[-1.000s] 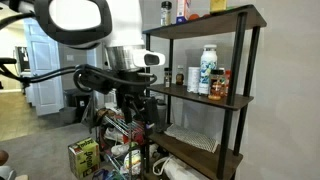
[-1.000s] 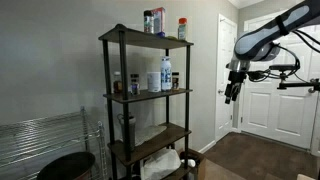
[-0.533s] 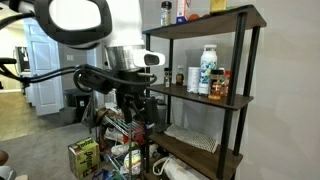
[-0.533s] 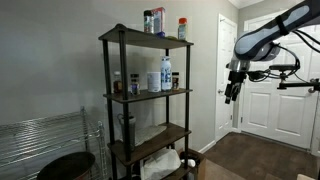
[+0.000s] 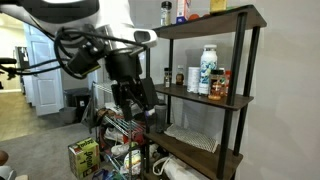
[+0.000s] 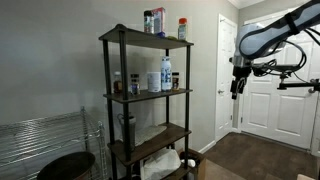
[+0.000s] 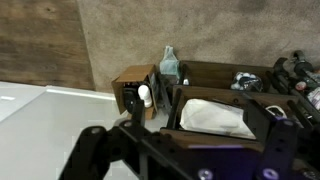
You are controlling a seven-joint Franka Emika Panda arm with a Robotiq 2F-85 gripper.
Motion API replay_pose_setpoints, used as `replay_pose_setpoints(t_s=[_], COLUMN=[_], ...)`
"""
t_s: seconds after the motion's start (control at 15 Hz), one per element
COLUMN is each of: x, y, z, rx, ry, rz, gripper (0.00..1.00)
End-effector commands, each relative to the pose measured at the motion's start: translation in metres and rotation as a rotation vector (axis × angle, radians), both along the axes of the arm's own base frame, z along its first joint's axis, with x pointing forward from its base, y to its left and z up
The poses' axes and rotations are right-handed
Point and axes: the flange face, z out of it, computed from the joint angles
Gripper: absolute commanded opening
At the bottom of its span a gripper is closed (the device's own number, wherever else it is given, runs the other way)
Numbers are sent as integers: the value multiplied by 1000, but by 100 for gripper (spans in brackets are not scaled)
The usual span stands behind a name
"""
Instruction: Put the spray bottle on the second shelf
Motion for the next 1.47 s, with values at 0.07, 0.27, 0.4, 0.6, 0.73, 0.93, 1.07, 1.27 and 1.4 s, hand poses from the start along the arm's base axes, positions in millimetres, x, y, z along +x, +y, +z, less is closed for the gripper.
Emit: replay_pose_setpoints(t_s=[0.07, 0.27, 0.4, 0.6, 0.73, 0.93, 1.07, 1.27, 1.4], x=[-48, -69, -78, -89, -94, -98, -100, -101, -100], y=[18, 24, 26, 29, 33, 47, 59, 75, 84], z=[39, 61, 73, 91, 106, 130, 144, 171, 190], rx=[-38, -40, -29, -13, -1, 22, 28, 26, 18], ry=[-56, -119, -178, -273, -348, -446, -486, -539, -568], rz=[36, 31, 23, 30, 45, 87, 116, 153, 168], gripper=[100, 100, 100, 100, 100, 100, 100, 100, 100])
